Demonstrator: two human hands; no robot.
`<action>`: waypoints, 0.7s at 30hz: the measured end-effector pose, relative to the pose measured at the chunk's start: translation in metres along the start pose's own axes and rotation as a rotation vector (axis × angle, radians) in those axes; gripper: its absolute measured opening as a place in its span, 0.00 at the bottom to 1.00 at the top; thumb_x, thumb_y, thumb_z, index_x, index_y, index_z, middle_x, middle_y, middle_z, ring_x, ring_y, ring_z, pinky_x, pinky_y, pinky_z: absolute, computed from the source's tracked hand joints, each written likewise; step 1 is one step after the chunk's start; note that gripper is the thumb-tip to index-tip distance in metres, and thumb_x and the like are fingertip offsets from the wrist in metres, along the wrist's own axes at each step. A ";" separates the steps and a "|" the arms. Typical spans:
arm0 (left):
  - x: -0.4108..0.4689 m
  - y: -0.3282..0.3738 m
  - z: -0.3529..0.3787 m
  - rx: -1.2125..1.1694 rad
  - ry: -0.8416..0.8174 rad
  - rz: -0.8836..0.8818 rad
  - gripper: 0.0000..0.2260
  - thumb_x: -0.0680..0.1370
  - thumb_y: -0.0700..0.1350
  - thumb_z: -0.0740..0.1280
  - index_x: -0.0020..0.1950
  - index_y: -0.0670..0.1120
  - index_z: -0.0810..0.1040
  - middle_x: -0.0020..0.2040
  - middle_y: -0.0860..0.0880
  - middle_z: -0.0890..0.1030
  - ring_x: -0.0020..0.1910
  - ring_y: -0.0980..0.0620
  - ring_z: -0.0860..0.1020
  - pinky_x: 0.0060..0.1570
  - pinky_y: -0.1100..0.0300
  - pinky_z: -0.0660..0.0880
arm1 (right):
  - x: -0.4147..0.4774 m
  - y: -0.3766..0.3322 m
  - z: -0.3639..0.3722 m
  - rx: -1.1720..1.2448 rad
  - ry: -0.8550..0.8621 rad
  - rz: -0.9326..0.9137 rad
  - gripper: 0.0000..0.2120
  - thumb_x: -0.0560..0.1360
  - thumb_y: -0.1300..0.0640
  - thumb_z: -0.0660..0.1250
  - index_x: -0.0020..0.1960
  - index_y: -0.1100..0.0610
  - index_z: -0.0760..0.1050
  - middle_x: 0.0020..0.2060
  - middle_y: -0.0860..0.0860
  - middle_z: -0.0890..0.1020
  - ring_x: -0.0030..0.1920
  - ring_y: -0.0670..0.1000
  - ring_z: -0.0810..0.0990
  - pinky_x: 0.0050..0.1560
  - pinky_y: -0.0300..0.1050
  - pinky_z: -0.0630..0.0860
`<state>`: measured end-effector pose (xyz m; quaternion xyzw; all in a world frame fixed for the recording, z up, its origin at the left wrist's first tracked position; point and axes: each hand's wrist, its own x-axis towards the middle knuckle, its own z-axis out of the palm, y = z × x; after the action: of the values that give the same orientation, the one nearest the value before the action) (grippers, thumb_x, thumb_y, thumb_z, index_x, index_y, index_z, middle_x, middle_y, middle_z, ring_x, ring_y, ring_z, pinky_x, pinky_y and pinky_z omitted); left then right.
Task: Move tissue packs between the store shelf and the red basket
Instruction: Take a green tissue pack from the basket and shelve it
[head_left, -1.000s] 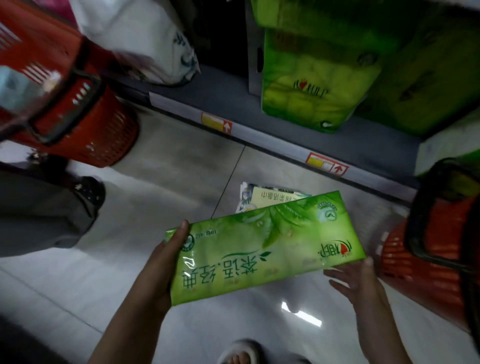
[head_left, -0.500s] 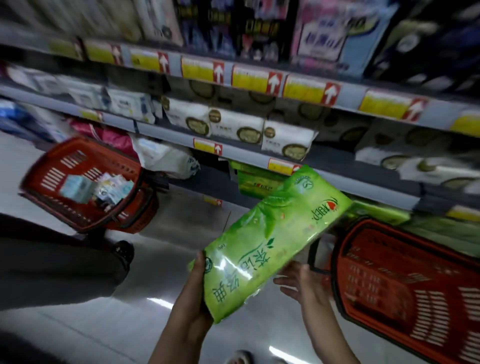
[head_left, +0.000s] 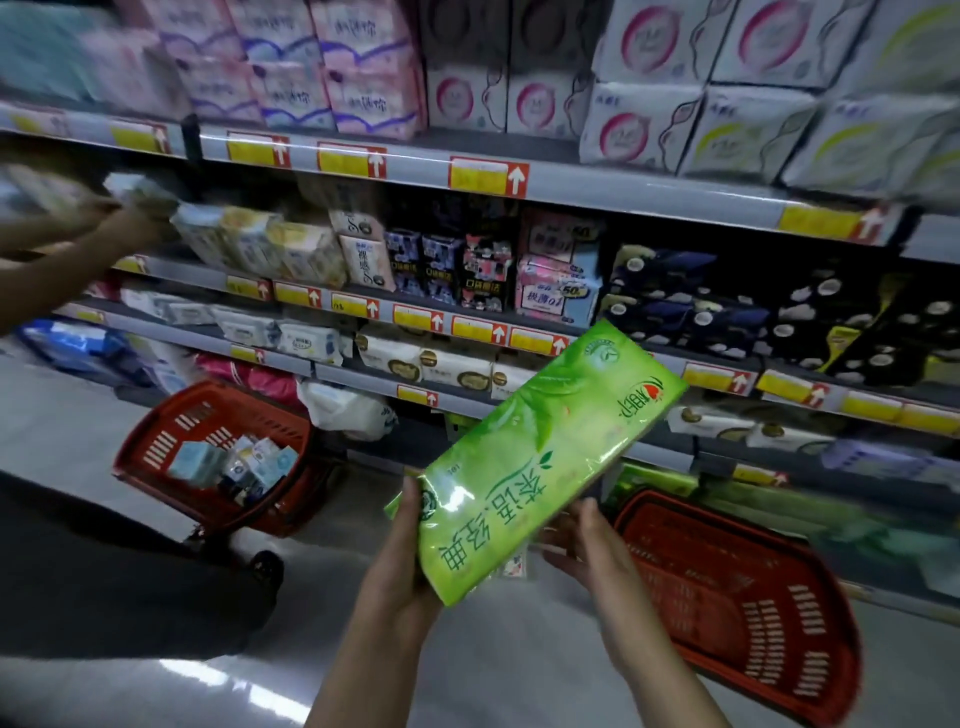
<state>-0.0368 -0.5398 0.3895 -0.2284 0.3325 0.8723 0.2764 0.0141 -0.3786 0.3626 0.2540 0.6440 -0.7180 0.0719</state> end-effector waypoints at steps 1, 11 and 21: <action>-0.006 0.001 0.008 -0.001 -0.021 0.016 0.25 0.77 0.61 0.54 0.60 0.44 0.77 0.53 0.39 0.83 0.47 0.42 0.84 0.37 0.51 0.82 | -0.010 -0.010 0.003 0.013 -0.032 -0.011 0.41 0.58 0.20 0.60 0.65 0.42 0.73 0.65 0.46 0.76 0.65 0.50 0.74 0.67 0.58 0.69; -0.036 0.012 0.073 0.011 -0.167 0.169 0.27 0.73 0.61 0.58 0.61 0.43 0.77 0.56 0.38 0.82 0.51 0.42 0.83 0.42 0.50 0.82 | -0.049 -0.089 0.028 0.245 -0.089 -0.149 0.32 0.62 0.53 0.76 0.64 0.50 0.71 0.55 0.49 0.83 0.55 0.49 0.82 0.46 0.41 0.80; -0.019 0.049 0.067 0.342 -0.146 0.190 0.27 0.69 0.50 0.69 0.66 0.40 0.72 0.64 0.39 0.77 0.61 0.41 0.77 0.59 0.47 0.73 | -0.041 -0.146 -0.009 0.078 -0.081 -0.323 0.23 0.69 0.65 0.73 0.59 0.50 0.72 0.53 0.48 0.82 0.54 0.47 0.81 0.47 0.38 0.79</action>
<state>-0.0675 -0.5293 0.4679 -0.0820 0.4750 0.8395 0.2508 -0.0111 -0.3557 0.5106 0.1207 0.6446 -0.7544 -0.0287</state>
